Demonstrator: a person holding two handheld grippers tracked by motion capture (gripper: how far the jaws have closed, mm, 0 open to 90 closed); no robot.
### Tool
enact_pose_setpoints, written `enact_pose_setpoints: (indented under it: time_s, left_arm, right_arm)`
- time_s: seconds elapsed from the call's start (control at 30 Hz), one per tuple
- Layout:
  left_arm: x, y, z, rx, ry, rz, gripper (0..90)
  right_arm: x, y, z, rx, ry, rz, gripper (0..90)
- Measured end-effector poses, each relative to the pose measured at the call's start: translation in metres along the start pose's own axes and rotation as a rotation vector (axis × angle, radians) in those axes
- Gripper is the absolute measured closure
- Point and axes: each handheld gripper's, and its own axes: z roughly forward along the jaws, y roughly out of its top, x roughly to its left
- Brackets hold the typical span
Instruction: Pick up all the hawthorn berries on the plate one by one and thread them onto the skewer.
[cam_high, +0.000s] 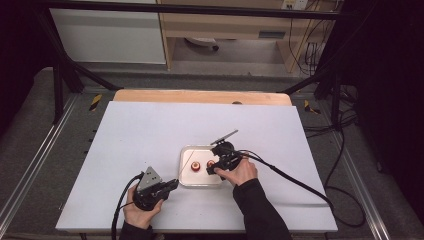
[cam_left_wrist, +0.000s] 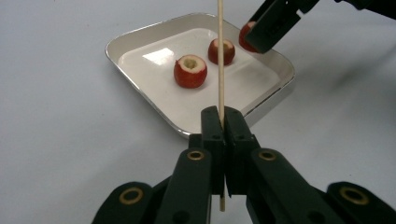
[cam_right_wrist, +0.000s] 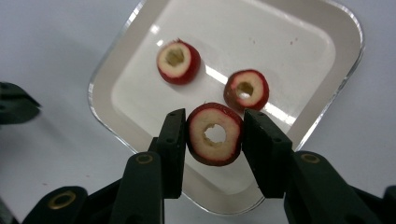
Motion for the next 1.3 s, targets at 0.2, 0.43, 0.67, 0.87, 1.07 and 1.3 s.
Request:
enact_pose_setpoints:
  time_s: [0.2, 0.43, 0.67, 0.87, 1.07, 1.3]
  left_arm:
    - [-0.007, 0.002, 0.001, -0.036, -0.003, -0.005, 88.4]
    - [-0.019, 0.006, 0.011, -0.071, -0.005, -0.015, 88.5]
    - [-0.031, 0.012, 0.022, -0.092, 0.018, -0.030, 88.5]
    - [-0.045, 0.016, 0.033, -0.107, 0.017, -0.038, 88.5]
    - [-0.057, 0.019, 0.039, -0.126, 0.011, -0.039, 88.6]
    - [-0.062, 0.021, 0.044, -0.129, 0.008, -0.059, 88.6]
  right_arm:
    - [-0.007, -0.003, -0.027, -0.181, 0.096, 0.048, 61.0]
    - [-0.025, -0.013, -0.047, -0.406, 0.169, 0.120, 61.0]
    - [-0.044, -0.025, -0.056, -0.641, 0.277, 0.198, 61.1]
    - [-0.049, -0.032, -0.057, -0.776, 0.335, 0.226, 61.1]
    - [-0.048, -0.033, -0.058, -0.857, 0.386, 0.238, 61.1]
    - [-0.044, -0.034, -0.056, -0.890, 0.425, 0.245, 61.2]
